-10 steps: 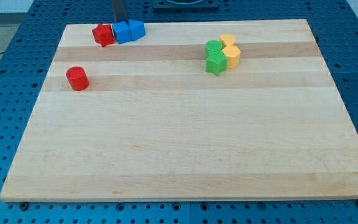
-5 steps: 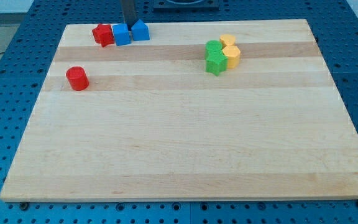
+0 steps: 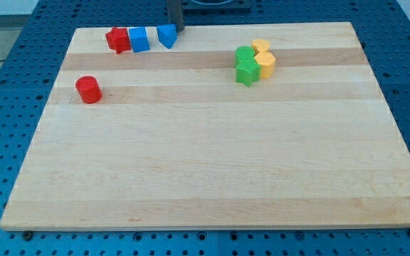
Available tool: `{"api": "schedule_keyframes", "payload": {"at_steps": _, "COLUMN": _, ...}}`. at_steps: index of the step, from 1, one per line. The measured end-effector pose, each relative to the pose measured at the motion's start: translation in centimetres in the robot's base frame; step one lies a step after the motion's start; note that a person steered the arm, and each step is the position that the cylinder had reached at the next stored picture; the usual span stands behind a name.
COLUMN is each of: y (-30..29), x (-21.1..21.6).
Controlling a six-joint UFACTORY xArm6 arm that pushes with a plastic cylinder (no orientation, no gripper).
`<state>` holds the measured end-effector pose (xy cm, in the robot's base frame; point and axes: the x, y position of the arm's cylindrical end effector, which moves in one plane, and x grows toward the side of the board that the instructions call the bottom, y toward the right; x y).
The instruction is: Push the blue triangle into the blue cube
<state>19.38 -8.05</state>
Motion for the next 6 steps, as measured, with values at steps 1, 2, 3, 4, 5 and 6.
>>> {"api": "schedule_keyframes", "payload": {"at_steps": 1, "y": 0.7, "x": 0.7}}
{"api": "schedule_keyframes", "payload": {"at_steps": 2, "y": 1.3, "x": 0.9}}
{"api": "schedule_keyframes", "payload": {"at_steps": 3, "y": 3.3, "x": 0.9}}
{"api": "schedule_keyframes", "payload": {"at_steps": 4, "y": 3.4, "x": 0.9}}
{"api": "schedule_keyframes", "payload": {"at_steps": 5, "y": 3.3, "x": 2.1}}
{"api": "schedule_keyframes", "payload": {"at_steps": 6, "y": 2.9, "x": 2.9}}
